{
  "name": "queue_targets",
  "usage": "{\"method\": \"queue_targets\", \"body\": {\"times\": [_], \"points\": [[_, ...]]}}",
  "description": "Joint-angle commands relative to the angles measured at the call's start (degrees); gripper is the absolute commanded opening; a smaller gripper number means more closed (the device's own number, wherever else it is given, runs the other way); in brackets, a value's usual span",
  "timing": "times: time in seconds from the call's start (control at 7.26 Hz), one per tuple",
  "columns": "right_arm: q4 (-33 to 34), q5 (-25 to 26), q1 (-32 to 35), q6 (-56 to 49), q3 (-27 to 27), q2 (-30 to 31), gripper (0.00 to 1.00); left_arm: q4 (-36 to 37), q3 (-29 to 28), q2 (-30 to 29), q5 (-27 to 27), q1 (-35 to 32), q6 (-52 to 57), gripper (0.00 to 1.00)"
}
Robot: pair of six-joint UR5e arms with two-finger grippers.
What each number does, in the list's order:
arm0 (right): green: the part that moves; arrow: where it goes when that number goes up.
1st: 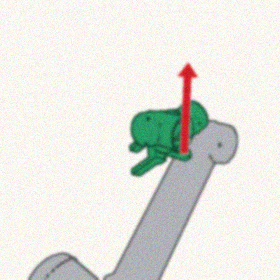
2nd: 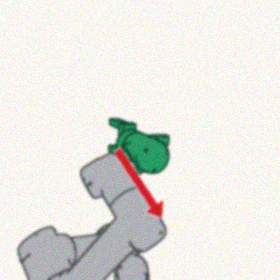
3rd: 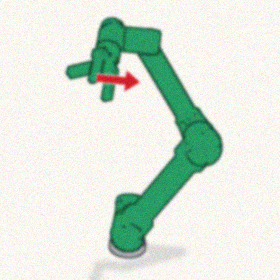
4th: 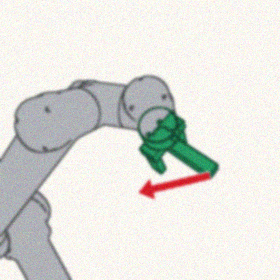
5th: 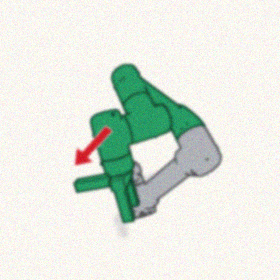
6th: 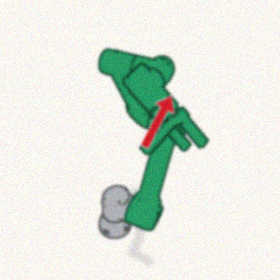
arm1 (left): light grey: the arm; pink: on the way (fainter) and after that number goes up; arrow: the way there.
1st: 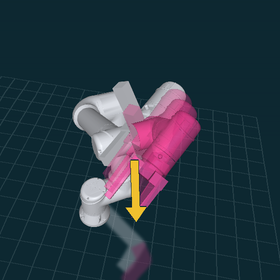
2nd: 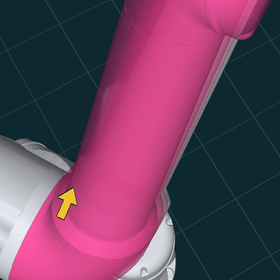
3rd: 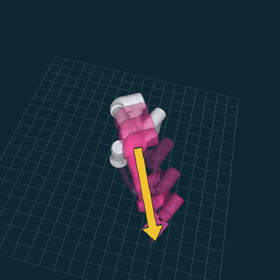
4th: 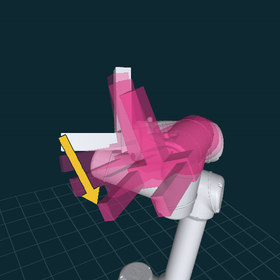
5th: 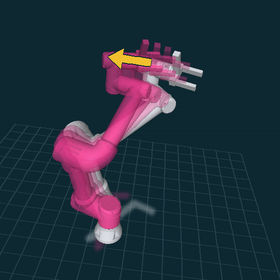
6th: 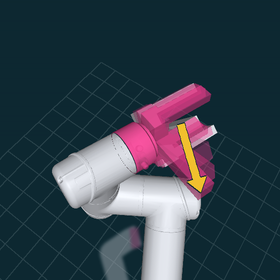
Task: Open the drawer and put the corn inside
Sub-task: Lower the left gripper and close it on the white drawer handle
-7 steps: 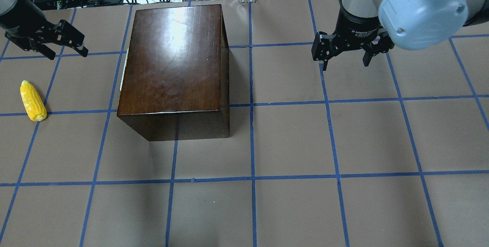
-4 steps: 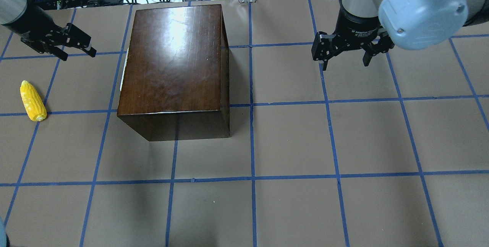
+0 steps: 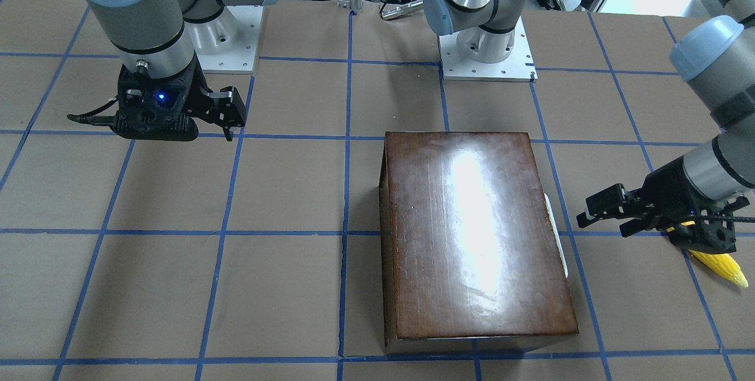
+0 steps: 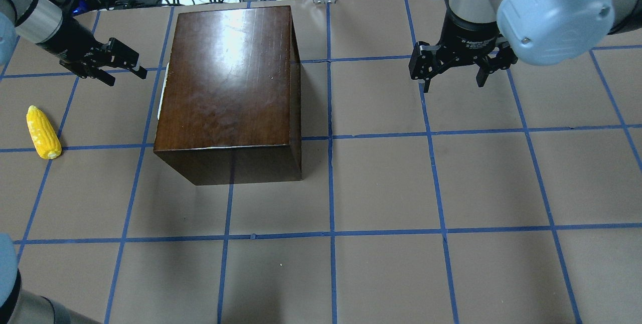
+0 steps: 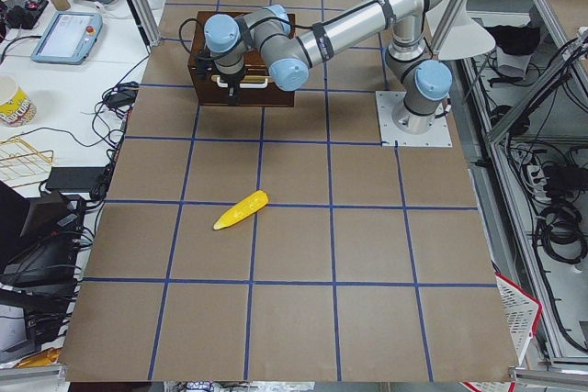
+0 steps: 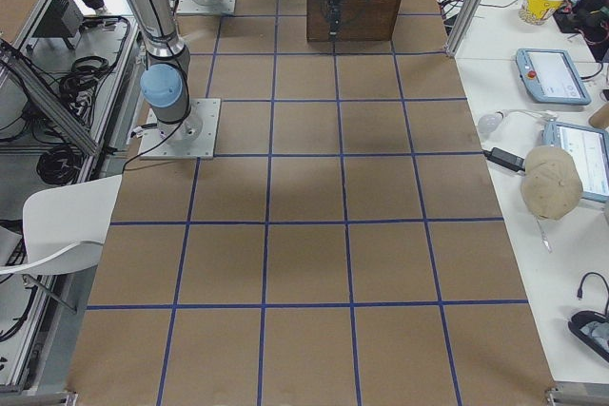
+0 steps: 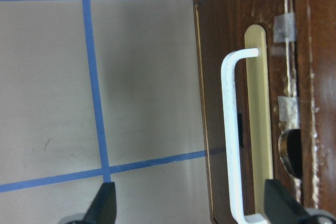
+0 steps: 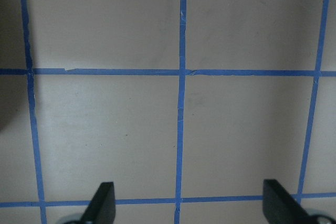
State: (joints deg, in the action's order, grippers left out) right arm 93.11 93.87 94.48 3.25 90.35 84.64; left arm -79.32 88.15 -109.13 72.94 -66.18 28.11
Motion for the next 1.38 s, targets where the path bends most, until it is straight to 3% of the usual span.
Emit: {"method": "queue_targets", "body": {"times": [0.0,0.55,1.24], "points": [[0.0,0.0,0.0,0.0,0.0,0.0,1.0,0.1,0.1,-2.0,-1.3,0.0,0.1,1.0],[0.0,0.0,0.0,0.0,0.0,0.0,1.0,-0.1,0.3,-4.2,-5.3,0.0,-0.1,1.0],[0.0,0.0,0.0,0.0,0.0,0.0,1.0,-0.1,1.1,-5.7,-5.6,0.0,0.0,1.0]]}}
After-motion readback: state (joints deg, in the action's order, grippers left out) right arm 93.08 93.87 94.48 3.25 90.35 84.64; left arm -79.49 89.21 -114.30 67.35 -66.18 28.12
